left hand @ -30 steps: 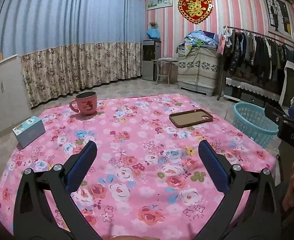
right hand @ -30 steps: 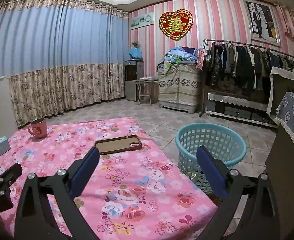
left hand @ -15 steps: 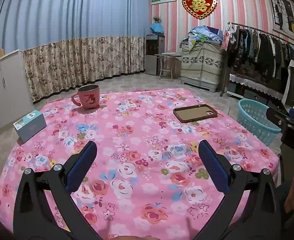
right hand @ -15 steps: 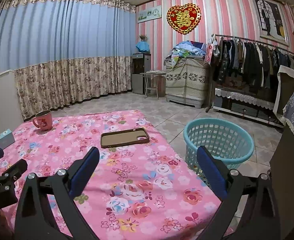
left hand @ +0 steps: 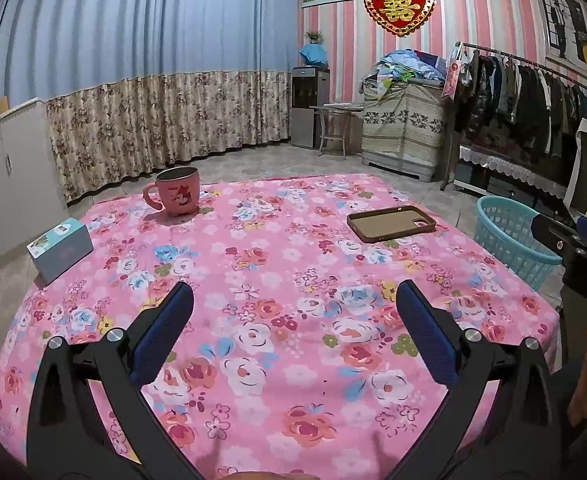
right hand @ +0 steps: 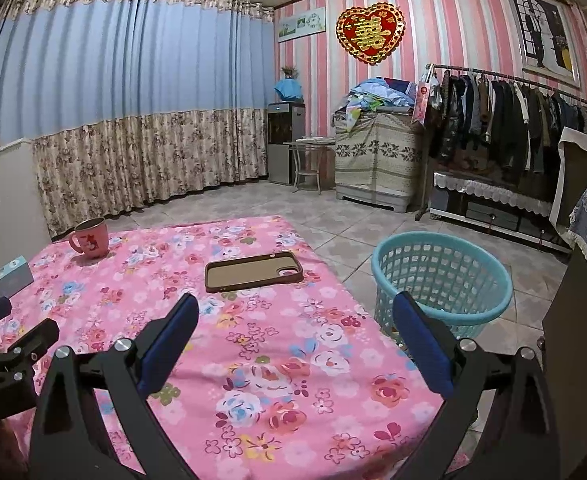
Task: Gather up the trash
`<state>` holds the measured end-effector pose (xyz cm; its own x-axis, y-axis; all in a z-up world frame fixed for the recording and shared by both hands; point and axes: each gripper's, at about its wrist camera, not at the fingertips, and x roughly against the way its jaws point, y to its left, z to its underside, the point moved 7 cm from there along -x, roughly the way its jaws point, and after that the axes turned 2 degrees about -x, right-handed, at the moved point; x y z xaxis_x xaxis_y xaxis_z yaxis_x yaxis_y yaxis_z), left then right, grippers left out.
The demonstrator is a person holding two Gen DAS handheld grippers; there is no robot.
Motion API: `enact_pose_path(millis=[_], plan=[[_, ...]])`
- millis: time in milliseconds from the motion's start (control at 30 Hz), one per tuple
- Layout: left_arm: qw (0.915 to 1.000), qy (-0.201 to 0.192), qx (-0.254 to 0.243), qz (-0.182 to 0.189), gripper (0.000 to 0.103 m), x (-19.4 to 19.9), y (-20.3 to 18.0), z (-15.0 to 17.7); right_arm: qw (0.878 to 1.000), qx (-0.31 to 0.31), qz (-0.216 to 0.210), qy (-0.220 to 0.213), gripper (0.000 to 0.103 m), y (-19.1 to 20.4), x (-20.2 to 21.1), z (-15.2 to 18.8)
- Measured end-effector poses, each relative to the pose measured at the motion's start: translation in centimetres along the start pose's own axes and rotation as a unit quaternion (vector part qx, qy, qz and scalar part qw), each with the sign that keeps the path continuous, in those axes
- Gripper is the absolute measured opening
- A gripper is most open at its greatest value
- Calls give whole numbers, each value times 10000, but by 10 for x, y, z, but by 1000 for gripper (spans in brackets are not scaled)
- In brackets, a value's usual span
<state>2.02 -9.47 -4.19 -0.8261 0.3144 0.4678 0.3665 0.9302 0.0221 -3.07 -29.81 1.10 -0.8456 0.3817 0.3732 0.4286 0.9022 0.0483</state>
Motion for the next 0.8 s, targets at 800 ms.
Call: enact_pose_path(millis=[800], plan=[[10000,22,11,-6,98,-1,1,1,10000,16,-30,-6,95,0,1,1]])
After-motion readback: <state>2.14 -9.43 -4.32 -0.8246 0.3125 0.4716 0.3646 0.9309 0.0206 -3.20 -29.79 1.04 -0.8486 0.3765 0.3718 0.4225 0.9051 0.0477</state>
